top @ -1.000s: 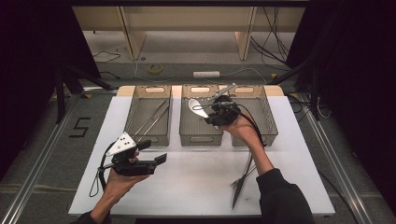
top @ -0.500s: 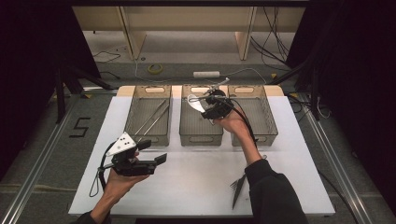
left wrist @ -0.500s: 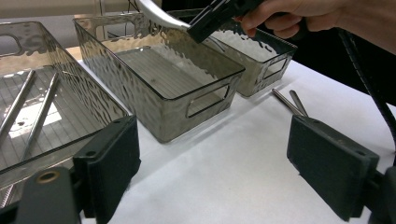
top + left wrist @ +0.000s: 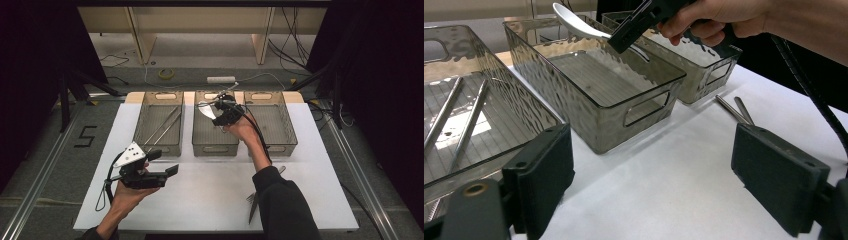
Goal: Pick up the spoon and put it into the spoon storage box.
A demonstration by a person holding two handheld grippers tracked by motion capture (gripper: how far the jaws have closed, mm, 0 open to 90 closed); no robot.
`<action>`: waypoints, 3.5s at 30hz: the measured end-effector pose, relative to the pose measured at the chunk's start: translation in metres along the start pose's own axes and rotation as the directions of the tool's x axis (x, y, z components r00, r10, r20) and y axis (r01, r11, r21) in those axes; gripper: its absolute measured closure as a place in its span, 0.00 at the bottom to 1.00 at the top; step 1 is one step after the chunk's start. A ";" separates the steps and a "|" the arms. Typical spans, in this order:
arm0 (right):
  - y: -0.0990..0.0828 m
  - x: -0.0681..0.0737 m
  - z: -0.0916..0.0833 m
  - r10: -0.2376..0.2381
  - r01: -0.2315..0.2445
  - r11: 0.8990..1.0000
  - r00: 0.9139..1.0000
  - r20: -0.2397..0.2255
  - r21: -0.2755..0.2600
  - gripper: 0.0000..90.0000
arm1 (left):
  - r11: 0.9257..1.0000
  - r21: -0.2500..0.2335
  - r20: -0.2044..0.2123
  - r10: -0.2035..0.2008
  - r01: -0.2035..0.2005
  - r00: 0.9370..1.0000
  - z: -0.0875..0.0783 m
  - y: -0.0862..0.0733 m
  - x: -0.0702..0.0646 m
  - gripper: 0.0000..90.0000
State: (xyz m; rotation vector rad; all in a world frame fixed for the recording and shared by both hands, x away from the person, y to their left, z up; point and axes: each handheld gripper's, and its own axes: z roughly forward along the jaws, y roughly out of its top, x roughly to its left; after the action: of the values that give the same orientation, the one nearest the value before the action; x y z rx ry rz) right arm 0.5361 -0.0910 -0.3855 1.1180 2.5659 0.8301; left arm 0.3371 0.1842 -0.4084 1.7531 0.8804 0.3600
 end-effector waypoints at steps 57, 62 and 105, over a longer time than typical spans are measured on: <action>-0.025 0.006 -0.040 -0.031 0.025 0.997 0.997 -0.077 -0.072 0.40 | 1.000 0.009 -0.002 0.008 -0.008 1.000 0.001 0.000 -0.001 0.19; -0.047 0.012 -0.068 -0.067 0.056 0.991 0.994 -0.091 -0.121 0.39 | 1.000 0.007 -0.005 0.008 -0.008 1.000 0.001 0.000 -0.001 0.19; -0.181 -0.016 -0.086 0.119 -0.115 0.992 0.991 0.064 -0.056 0.36 | 1.000 0.007 -0.016 0.008 -0.008 1.000 0.004 0.000 0.000 0.19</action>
State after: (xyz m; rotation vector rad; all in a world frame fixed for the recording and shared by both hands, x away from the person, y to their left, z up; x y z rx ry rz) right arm 0.4033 -0.2376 -0.4200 1.2687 2.4297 0.8652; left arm 0.3393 0.1811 -0.4094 1.7626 0.8877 0.3770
